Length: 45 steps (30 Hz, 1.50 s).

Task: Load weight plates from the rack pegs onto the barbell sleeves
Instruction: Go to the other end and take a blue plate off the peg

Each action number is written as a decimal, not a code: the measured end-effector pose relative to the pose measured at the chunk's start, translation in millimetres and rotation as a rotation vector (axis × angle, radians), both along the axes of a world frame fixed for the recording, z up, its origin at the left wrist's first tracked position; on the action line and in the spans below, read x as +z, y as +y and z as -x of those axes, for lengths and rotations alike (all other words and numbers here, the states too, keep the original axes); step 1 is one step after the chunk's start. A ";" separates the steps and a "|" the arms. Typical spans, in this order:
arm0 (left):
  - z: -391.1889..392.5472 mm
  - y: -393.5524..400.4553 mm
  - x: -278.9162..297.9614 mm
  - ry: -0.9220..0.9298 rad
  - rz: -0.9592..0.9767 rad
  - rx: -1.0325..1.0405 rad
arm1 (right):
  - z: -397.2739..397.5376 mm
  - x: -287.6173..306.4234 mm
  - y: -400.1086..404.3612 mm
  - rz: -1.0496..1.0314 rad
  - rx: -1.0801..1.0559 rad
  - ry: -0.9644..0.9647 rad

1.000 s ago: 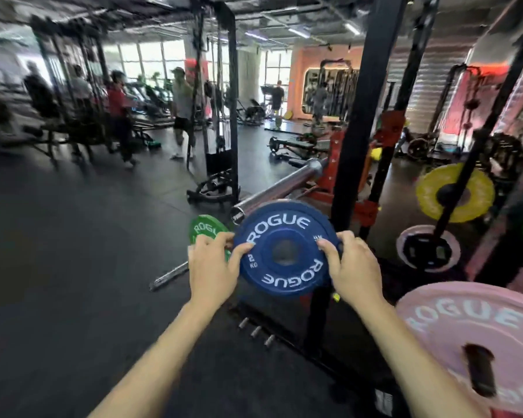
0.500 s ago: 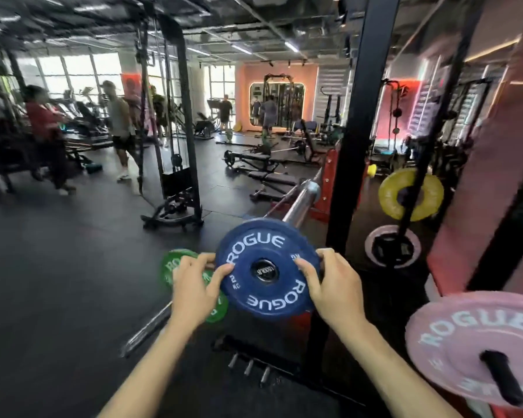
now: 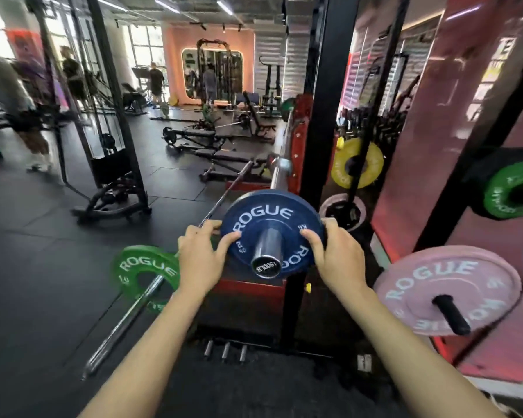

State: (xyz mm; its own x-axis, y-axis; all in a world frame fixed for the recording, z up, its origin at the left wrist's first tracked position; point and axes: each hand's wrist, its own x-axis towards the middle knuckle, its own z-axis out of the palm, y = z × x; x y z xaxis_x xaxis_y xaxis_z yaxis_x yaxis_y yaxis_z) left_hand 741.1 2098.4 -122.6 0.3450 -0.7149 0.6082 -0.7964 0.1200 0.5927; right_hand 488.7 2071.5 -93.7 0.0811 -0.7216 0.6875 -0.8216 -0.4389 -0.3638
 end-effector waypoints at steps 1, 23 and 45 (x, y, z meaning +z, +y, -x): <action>0.0 -7.4 1.4 -0.007 0.005 -0.010 | -0.5 0.8 -3.3 0.000 -0.010 0.003; -11.6 -215.0 6.2 -0.062 -0.115 -0.030 | -18.0 8.4 -192.4 -0.072 -0.133 0.018; -1.3 -302.1 24.7 0.132 -0.300 -0.059 | -30.1 21.1 -299.3 -0.187 -0.298 0.103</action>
